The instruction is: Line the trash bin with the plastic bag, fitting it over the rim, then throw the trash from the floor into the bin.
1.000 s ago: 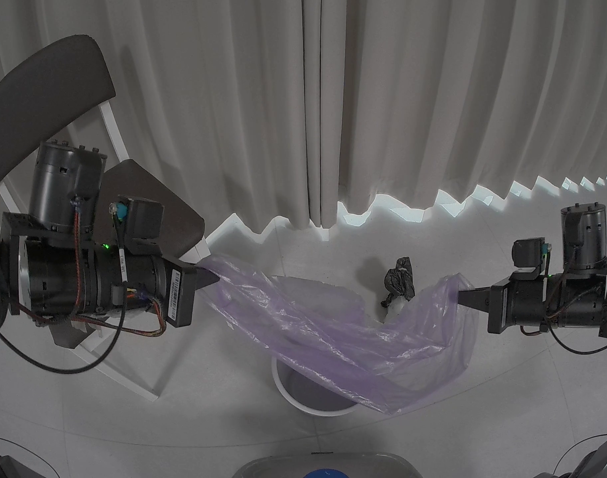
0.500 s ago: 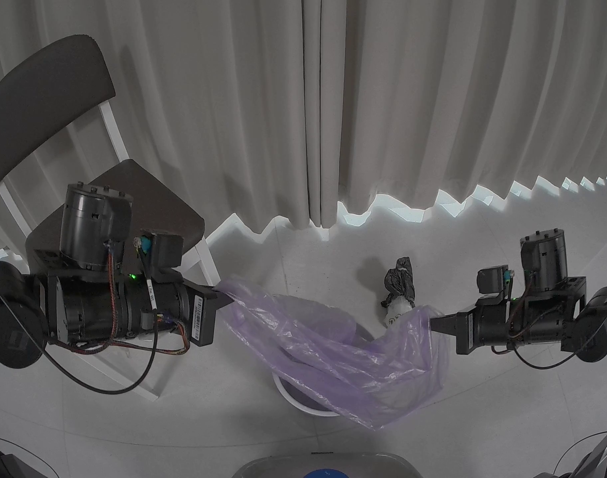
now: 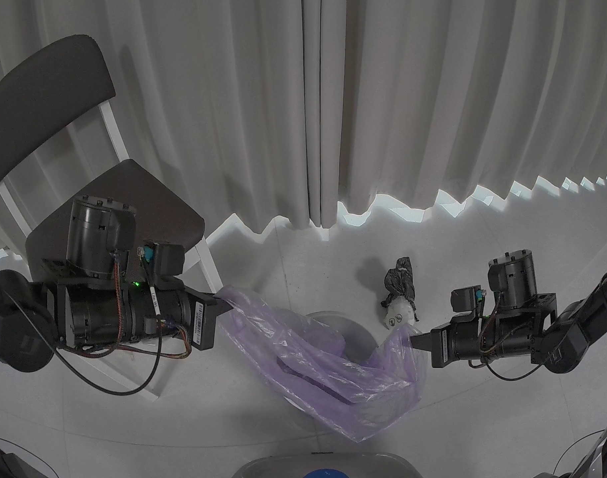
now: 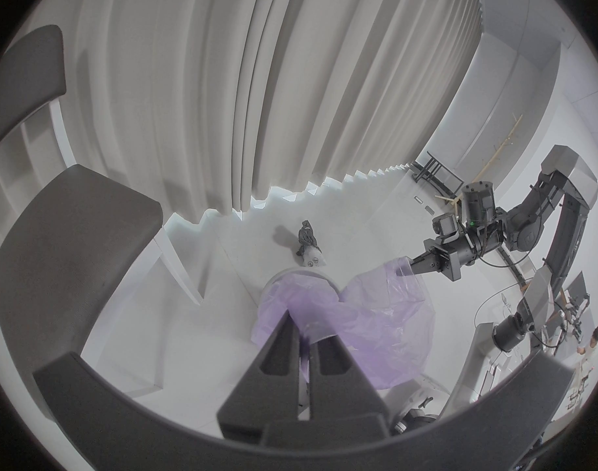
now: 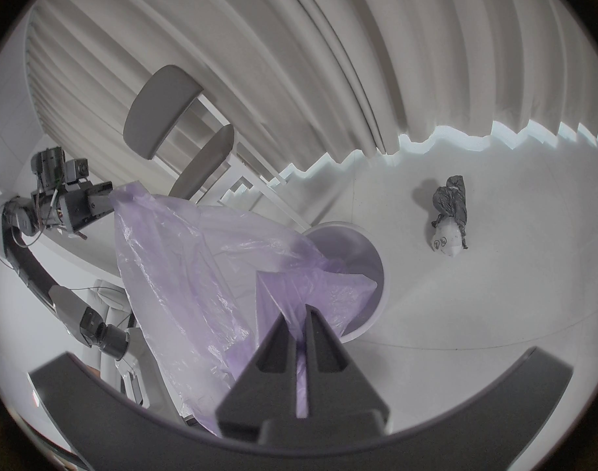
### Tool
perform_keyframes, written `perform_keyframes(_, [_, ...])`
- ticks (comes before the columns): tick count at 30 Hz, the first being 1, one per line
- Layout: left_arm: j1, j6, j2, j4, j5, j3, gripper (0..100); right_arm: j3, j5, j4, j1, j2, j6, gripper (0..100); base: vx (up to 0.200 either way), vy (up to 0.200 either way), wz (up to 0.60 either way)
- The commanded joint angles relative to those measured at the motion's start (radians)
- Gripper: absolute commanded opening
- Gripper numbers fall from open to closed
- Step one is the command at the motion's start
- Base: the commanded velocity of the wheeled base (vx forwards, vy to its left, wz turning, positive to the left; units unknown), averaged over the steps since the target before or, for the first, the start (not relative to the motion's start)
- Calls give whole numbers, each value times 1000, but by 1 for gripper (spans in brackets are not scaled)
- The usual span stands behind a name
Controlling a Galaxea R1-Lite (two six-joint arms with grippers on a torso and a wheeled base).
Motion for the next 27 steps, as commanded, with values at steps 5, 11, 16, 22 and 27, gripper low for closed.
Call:
perform_keyframes(5, [-8, 0, 164, -109, -4, -44, 0, -22, 63, -4, -143, 70, -8, 0, 0, 0, 0])
perform_keyframes(11, [-3, -1, 235, -143, -6, -98, 0, -57, 64, -4, -195, 148, -25, 0, 0, 0, 0])
perform_keyframes(16, [9, -3, 261, -143, -42, -124, 0, -65, 64, -4, -197, 158, -28, 0, 0, 0, 0])
perform_keyframes(22, [18, -50, 300, -146, -96, -151, 0, -57, 66, -2, -192, 150, -29, 0, 0, 0, 0])
perform_keyframes(27, [-5, -64, 348, -147, -105, -180, 0, -51, 66, -1, -187, 139, -29, 0, 0, 0, 0])
